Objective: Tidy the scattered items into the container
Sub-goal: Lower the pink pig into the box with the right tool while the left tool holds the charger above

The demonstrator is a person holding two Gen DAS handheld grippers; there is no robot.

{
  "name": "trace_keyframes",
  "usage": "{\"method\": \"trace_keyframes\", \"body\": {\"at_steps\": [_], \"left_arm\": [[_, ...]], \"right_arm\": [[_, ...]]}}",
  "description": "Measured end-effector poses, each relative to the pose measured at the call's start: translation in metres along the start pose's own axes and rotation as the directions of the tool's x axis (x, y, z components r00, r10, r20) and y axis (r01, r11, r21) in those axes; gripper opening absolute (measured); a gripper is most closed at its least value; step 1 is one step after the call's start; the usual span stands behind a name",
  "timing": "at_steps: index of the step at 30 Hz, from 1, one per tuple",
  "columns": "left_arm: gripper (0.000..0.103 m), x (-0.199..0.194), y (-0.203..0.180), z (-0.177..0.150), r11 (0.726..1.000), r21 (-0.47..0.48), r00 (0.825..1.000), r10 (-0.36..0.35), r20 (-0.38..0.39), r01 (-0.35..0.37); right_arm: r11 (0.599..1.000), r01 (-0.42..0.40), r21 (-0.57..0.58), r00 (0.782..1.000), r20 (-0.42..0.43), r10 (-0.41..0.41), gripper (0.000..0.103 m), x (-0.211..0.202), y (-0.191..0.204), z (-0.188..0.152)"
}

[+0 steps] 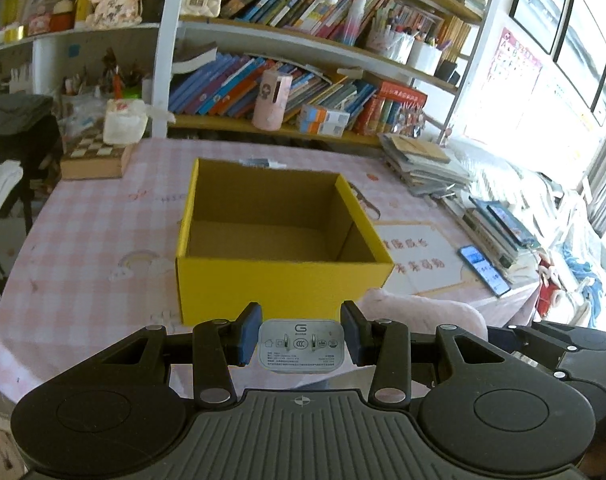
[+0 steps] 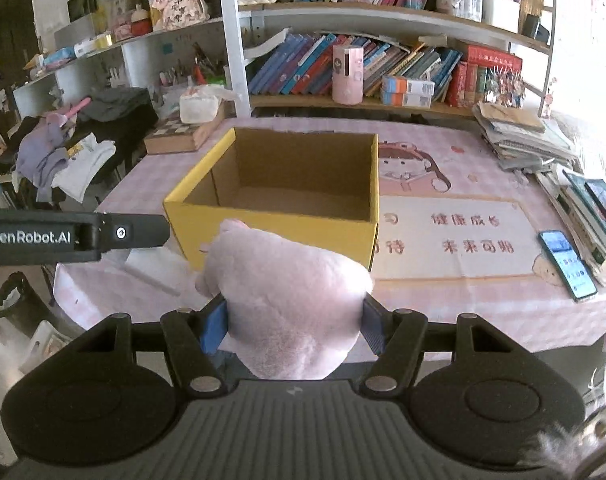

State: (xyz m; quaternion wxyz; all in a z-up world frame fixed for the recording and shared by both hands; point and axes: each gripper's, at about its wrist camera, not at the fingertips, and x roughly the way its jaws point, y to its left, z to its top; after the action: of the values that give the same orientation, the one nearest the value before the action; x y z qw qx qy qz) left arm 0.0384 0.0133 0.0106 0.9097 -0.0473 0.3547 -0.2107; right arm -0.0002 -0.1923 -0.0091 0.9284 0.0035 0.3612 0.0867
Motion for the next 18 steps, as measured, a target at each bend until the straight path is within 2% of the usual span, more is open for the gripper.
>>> {"method": "trace_keyframes", "body": {"at_steps": [9,18], "left_arm": [[0.041,-0.002,0.004,-0.015,1.0,-0.012,1.0,0.022,-0.013,-0.022],[0.041,-0.003,0.004,-0.014,1.0,-0.012,1.0,0.022,-0.001,-0.022]], "right_arm": [[1.0,-0.003,0.006,1.0,-0.031,0.003,0.064,0.003,0.002,-0.011],[1.0,-0.011,0.001,0.999,-0.034,0.011,0.064,0.003,0.004,-0.01]]}}
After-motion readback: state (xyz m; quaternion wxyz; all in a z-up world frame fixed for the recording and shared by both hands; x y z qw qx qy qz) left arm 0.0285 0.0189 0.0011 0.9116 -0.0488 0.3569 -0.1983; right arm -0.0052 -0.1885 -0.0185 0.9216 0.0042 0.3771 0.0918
